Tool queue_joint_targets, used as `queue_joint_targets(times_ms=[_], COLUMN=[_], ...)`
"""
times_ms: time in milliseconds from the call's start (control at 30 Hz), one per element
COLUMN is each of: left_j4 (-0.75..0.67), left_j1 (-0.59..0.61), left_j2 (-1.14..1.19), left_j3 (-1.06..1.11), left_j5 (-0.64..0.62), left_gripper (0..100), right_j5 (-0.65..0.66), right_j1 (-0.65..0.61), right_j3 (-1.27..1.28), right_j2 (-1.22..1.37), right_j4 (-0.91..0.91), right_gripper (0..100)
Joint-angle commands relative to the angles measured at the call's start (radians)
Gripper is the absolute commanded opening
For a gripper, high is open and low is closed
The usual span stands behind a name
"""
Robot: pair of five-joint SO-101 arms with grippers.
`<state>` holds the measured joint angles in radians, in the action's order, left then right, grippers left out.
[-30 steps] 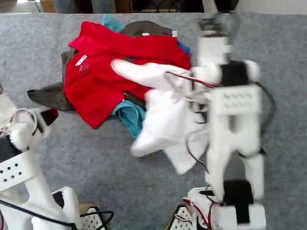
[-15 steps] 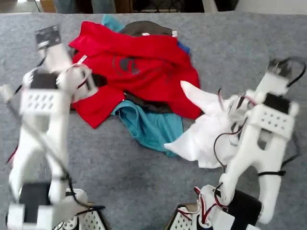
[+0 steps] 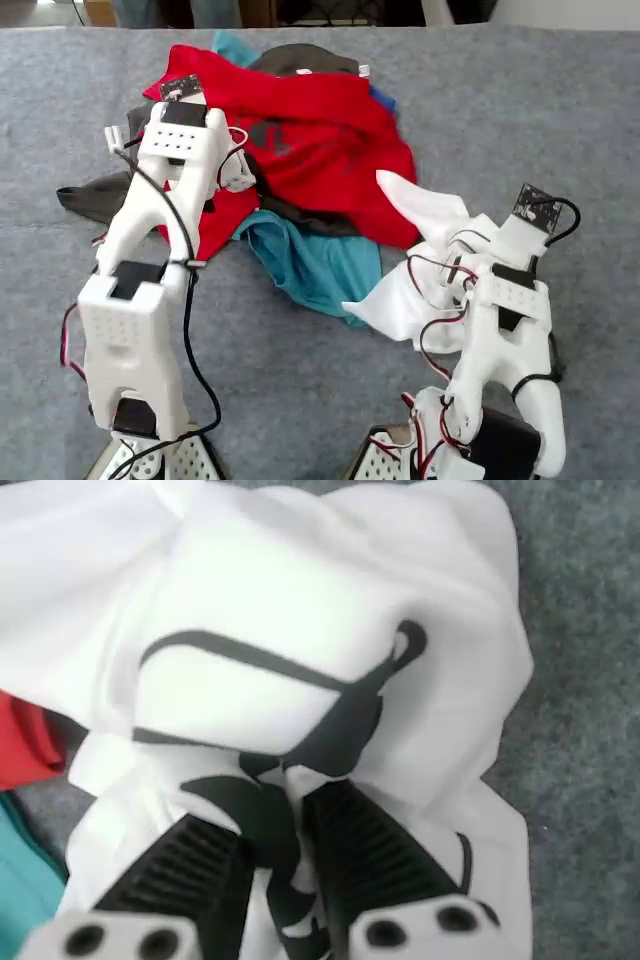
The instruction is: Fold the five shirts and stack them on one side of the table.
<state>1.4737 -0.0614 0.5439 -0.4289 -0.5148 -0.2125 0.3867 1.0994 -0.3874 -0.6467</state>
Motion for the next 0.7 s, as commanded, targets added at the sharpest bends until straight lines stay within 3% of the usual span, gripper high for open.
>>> queue_joint_targets(times_ms=[0,167,300,400,500,667], left_j4=[0.008,0.020,0.109,0.176,0.184,0.259], left_j1=[-0.015,-0.030,-0.048,-0.042,-0.039,-0.035], left_j2=[0.091,0.293,0.422,0.482,0.539,0.565], left_j3=[-0.170,-0.286,-0.375,-0.507,-0.596,-0.722], left_j5=[-0.025,-0.018,-0.018,-0.017,-0.014,-0.011], left_gripper=[35,34,34,23,3,3], right_j5=[-0.021,-0.025,-0.025,-0.025,-0.025,-0.025], right_j1=[-0.021,-0.023,-0.023,-0.023,-0.021,-0.021], right_j3=[0.021,0.025,0.027,0.027,0.027,0.028], right_j2=[0.002,0.002,0.002,0.002,0.002,0.002], right_j4=[0.003,0.003,0.003,0.003,0.003,0.003], right_gripper=[1.3,1.3,1.3,1.3,1.3,1.3])
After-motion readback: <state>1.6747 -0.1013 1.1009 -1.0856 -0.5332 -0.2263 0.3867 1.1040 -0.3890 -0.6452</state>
